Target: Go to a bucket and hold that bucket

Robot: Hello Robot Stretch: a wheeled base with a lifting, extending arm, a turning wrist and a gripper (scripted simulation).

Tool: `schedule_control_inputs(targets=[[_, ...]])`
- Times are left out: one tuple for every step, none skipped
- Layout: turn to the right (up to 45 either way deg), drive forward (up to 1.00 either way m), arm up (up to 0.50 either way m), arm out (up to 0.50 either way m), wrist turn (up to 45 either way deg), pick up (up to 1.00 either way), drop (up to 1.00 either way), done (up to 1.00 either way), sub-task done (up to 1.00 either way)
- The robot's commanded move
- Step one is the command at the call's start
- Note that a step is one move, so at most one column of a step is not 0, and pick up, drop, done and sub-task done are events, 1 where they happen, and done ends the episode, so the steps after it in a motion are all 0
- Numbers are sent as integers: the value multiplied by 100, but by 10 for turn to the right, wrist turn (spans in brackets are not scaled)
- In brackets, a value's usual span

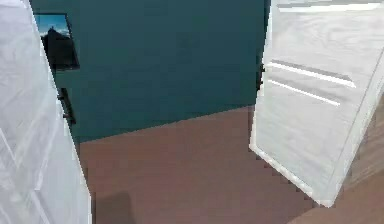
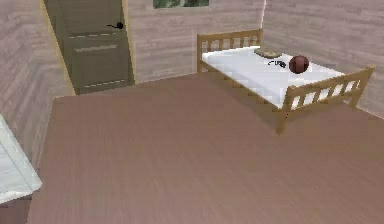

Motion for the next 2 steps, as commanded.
schedule_control_inputs(targets=[[0,100,0,0,0,0,0,0,0],[0,100,0,0,0,0,0,0,0]])
